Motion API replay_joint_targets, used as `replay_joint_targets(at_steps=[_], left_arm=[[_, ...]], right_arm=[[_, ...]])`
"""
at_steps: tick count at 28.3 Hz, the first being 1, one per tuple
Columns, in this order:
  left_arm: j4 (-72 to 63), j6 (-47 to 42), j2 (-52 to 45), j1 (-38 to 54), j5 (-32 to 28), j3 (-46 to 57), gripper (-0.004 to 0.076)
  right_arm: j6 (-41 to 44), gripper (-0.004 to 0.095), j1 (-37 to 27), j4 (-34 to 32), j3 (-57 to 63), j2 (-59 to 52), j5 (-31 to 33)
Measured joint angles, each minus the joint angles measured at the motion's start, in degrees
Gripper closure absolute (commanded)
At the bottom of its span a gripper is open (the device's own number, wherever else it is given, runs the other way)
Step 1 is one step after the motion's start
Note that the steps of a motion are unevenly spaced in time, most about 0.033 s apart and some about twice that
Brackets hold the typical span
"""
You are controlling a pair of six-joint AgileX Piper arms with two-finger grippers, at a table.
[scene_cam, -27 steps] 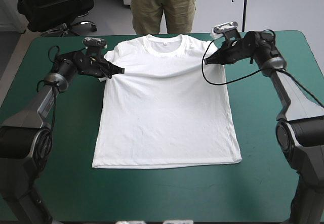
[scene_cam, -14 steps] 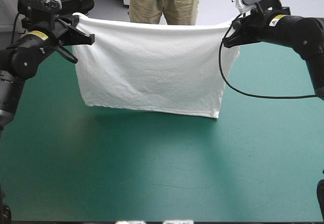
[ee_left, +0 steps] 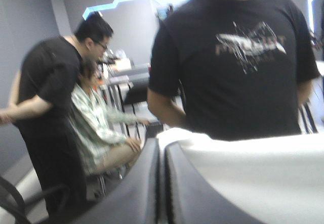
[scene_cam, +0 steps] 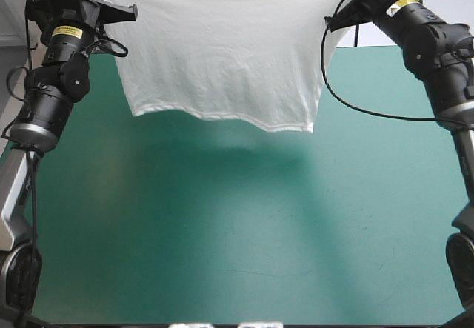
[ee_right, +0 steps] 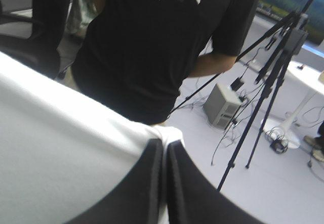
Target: Fold the cloth
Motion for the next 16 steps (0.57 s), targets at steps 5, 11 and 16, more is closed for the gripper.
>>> replay_joint_targets(at_steps=[5,11,16], left_arm=[[0.7,-3.7,4.1,-0.2,-9.1,0.0,0.0741],[0.7,-5.7,4.8,-0.2,14.0,0.0,0.0741],[0.9,-5.6,4.8,-0.2,34.7,0.1,0.0741]], right_arm=[[-1.3,0.0926,0.1,0.6,0.0,5.9,-10.8],[-1.3,0.0925,0.1,2.7,0.2,9.3,1.4],[-1.3,0.0925,0.1,2.8,1.5,10.0,15.6]])
